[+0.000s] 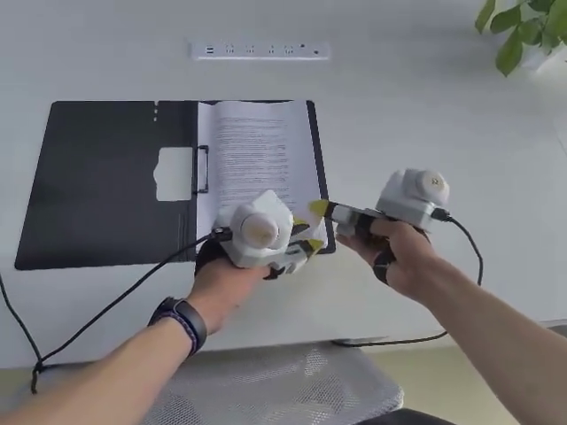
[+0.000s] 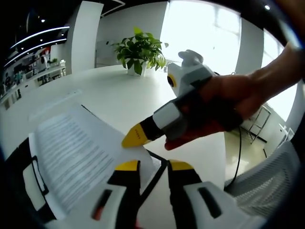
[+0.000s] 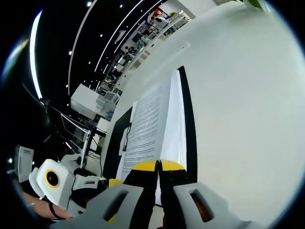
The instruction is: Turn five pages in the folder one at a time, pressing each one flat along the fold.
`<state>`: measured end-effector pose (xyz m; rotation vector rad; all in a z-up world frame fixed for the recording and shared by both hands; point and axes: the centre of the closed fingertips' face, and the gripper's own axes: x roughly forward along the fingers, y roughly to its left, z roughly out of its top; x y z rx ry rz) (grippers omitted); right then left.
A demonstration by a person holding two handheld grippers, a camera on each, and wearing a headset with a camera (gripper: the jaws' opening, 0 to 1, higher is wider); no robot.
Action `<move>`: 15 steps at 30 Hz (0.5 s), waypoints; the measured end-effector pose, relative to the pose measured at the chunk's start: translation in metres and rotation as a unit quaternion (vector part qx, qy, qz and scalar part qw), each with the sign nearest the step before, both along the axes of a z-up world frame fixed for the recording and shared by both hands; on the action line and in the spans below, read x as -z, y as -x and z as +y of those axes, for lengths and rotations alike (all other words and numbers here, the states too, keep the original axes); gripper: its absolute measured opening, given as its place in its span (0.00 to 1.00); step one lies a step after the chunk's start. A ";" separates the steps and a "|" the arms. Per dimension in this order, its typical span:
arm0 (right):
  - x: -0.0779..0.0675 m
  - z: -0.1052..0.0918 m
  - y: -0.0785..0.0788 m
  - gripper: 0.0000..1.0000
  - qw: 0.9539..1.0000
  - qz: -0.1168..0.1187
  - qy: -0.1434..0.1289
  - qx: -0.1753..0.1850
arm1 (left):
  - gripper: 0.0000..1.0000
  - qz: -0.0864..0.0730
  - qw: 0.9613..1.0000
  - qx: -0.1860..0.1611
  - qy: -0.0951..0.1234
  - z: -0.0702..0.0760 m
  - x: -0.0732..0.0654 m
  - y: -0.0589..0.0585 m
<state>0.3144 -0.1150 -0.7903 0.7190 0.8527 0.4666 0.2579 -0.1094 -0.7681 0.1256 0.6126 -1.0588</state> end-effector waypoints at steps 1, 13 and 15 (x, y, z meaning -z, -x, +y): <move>0.000 0.000 0.000 0.00 1.000 -0.001 0.001 0.000 | 0.23 0.000 1.000 -0.001 0.001 0.002 -0.001 0.000; -0.016 0.004 -0.002 0.00 1.000 -0.018 0.003 -0.003 | 0.39 -0.003 1.000 -0.012 -0.017 0.034 -0.006 -0.005; -0.021 0.006 -0.004 0.00 1.000 -0.024 0.004 -0.004 | 0.40 -0.004 1.000 -0.019 -0.016 0.041 -0.007 -0.008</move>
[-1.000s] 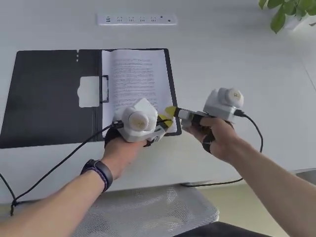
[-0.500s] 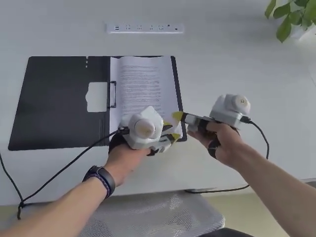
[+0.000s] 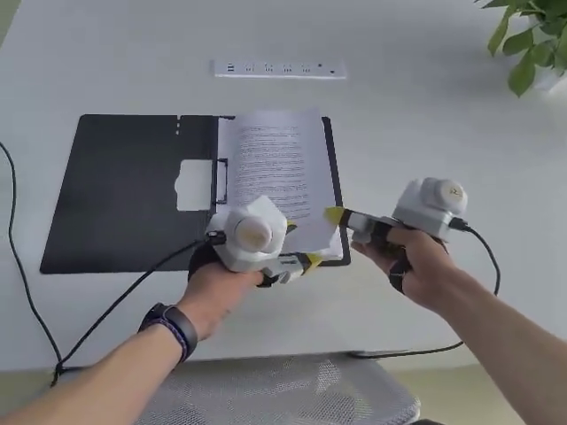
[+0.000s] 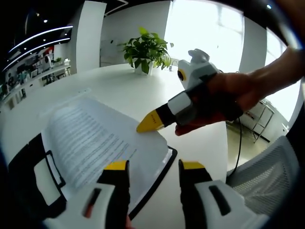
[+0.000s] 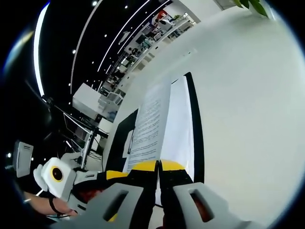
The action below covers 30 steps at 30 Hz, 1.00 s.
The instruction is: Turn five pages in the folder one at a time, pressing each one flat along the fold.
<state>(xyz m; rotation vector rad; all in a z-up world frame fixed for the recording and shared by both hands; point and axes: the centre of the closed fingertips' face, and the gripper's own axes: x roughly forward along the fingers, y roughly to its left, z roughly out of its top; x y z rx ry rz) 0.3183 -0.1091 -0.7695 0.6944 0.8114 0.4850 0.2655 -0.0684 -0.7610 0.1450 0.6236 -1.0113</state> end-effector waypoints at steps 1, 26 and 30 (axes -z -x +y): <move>-0.002 0.001 -0.001 0.00 1.000 -0.002 0.000 0.000 | 0.41 0.000 1.000 -0.003 0.000 0.003 -0.001 -0.001; -0.069 0.055 -0.018 0.00 0.995 -0.090 -0.007 -0.048 | 0.50 -0.026 0.997 -0.076 -0.005 0.106 -0.021 -0.018; -0.077 0.077 -0.021 0.00 0.993 -0.100 -0.010 -0.070 | 0.51 -0.027 0.995 -0.093 -0.007 0.129 -0.023 -0.020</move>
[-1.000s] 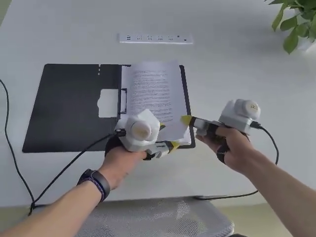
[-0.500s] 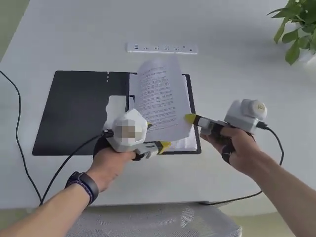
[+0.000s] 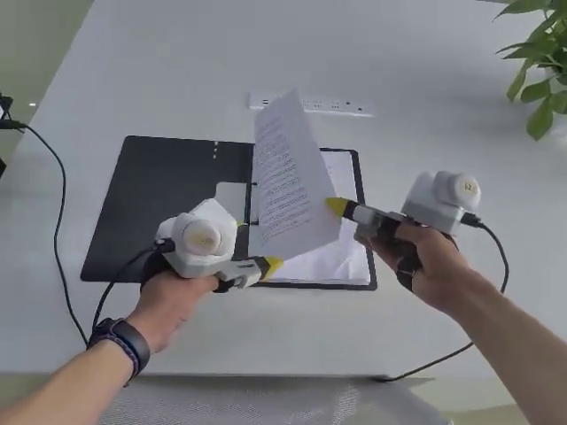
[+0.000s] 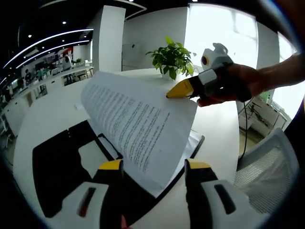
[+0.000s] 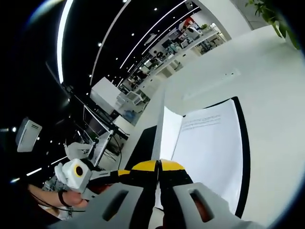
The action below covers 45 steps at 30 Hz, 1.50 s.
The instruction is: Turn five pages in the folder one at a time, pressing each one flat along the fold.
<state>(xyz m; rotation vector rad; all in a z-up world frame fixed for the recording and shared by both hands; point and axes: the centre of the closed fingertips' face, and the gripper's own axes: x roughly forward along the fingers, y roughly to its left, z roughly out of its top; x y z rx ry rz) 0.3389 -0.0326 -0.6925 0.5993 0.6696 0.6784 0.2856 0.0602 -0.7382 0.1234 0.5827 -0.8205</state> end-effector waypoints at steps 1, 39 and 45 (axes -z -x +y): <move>-0.001 0.004 0.000 0.00 1.000 -0.001 0.000 -0.003 | 0.51 0.000 1.000 -0.004 0.000 0.005 -0.001 0.000; 0.056 0.189 0.003 0.00 0.986 0.048 0.038 -0.158 | 0.57 0.002 0.990 -0.141 0.024 0.142 -0.010 0.013; 0.075 0.216 0.006 0.00 0.979 0.057 0.058 -0.187 | 0.57 0.007 0.988 -0.155 0.027 0.149 -0.007 0.014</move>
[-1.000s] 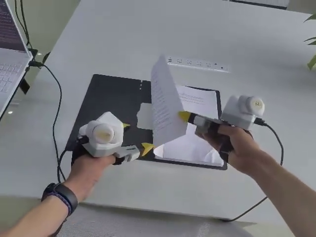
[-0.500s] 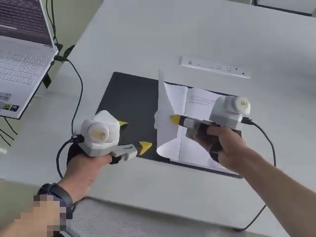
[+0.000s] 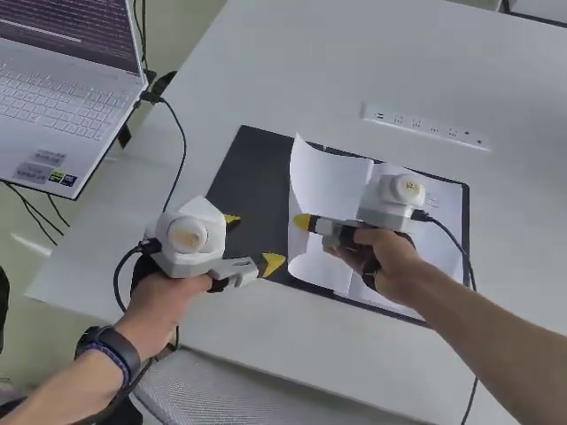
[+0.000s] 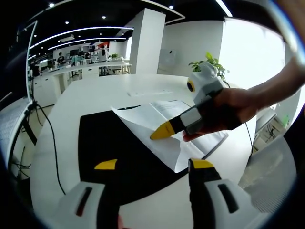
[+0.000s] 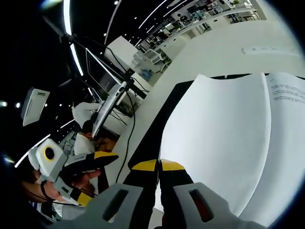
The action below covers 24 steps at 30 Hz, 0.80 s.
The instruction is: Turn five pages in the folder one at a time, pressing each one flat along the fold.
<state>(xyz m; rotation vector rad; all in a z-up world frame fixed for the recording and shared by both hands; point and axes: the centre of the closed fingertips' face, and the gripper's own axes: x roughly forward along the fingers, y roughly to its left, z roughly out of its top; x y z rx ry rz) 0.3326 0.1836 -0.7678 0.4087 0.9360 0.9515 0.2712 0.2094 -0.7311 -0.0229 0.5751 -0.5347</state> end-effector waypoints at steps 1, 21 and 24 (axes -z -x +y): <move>0.003 0.004 0.001 0.00 1.000 0.003 0.002 -0.003 | 0.57 0.000 1.000 -0.001 0.000 0.000 0.000 0.000; 0.042 0.034 0.014 0.04 0.998 0.056 0.039 -0.013 | 0.55 0.020 0.999 -0.024 0.009 0.009 0.010 0.009; 0.043 0.035 0.014 0.06 0.998 0.054 0.038 -0.017 | 0.55 0.020 0.999 -0.025 0.008 0.010 0.010 0.009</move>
